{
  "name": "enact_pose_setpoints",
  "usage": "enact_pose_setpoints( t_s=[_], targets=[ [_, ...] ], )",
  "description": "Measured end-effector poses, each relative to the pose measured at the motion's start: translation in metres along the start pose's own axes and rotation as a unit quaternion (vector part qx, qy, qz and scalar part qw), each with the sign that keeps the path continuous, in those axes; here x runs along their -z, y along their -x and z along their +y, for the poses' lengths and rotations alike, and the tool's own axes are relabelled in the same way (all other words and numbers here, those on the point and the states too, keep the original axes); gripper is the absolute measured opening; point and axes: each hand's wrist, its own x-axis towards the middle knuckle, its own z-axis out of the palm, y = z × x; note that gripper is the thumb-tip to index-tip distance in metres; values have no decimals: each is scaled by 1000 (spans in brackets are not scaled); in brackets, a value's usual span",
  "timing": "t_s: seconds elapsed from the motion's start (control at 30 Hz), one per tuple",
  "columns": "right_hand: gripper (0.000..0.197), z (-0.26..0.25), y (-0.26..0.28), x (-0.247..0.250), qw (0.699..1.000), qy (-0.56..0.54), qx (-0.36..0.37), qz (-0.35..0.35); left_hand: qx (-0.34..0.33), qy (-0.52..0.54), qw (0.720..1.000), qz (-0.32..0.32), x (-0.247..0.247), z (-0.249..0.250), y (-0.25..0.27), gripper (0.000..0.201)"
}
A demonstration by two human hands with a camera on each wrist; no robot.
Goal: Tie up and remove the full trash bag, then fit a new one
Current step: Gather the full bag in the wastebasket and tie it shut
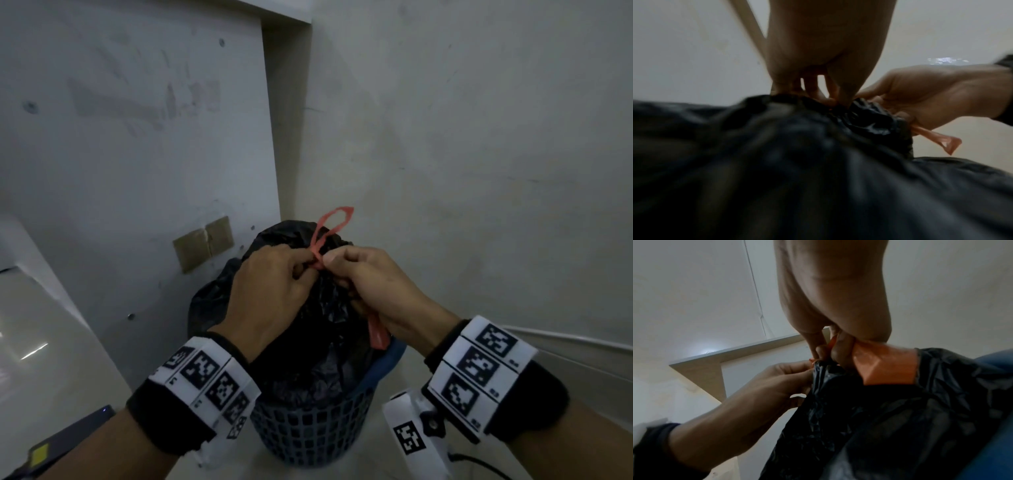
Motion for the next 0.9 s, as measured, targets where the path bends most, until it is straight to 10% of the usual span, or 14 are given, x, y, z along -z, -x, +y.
enact_pose_setpoints(
  t_s=[0.27, 0.73, 0.9],
  targets=[
    [28, 10, -7, 12, 1000, -5, 12, 13, 32, 214, 976, -38, 6, -5, 6, 10],
    [28, 23, -15, 53, 986, 43, 8, 162, 70, 119, 989, -52, 22, -42, 19, 38],
    [6, 12, -5, 54, 979, 83, 117, 142, 82, 133, 988, -22, 23, -41, 20, 25]
  ],
)
